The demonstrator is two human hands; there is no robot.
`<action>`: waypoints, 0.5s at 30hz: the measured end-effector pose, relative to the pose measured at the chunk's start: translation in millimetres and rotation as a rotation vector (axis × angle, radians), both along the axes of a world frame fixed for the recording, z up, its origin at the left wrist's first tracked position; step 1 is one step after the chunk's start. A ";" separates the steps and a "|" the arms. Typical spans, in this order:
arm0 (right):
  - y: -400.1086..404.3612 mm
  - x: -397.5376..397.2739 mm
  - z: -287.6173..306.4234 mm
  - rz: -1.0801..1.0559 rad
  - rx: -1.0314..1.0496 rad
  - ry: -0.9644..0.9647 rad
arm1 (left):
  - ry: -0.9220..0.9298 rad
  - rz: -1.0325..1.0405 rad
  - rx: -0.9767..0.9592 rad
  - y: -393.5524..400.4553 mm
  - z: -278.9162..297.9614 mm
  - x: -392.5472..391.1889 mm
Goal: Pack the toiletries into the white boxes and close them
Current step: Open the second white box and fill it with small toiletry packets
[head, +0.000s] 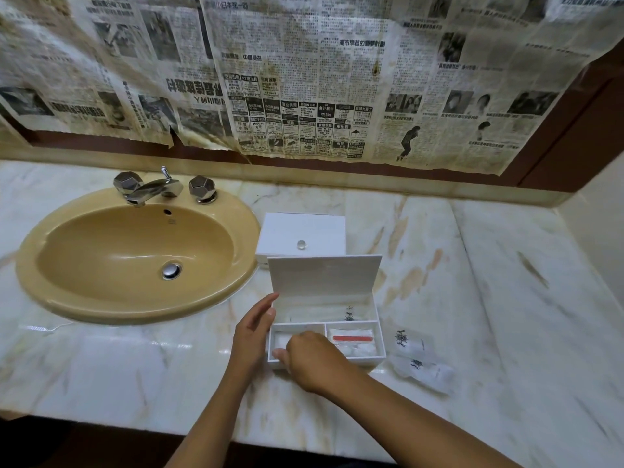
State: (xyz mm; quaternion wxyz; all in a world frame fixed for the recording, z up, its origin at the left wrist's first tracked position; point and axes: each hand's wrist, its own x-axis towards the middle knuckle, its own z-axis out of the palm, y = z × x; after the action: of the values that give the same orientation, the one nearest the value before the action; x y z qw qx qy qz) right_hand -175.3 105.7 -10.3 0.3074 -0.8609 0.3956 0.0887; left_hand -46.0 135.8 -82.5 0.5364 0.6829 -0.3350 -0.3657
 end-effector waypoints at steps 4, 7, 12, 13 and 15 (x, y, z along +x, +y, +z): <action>8.3 -0.9 4.3 -0.002 -0.067 0.042 | 0.002 -0.003 0.004 0.6 -0.4 1.1; 12.6 1.3 3.2 0.056 -0.169 0.092 | 0.010 -0.003 0.005 0.2 -0.2 0.5; 10.7 -1.7 7.4 0.146 -0.199 0.186 | 0.024 0.005 0.004 0.4 -0.5 -0.6; 11.8 -2.2 8.8 0.169 -0.191 0.195 | 0.025 0.006 0.006 0.3 -0.5 -0.2; 15.4 -2.6 8.6 0.156 -0.162 0.186 | 0.017 0.003 0.007 0.0 0.8 -0.6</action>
State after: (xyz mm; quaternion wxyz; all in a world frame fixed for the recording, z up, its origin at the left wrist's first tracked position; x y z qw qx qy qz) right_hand -177.9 121.1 -1.6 0.1909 -0.8992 0.3600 0.1596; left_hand -46.6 135.8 -81.7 0.5376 0.6820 -0.3281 -0.3718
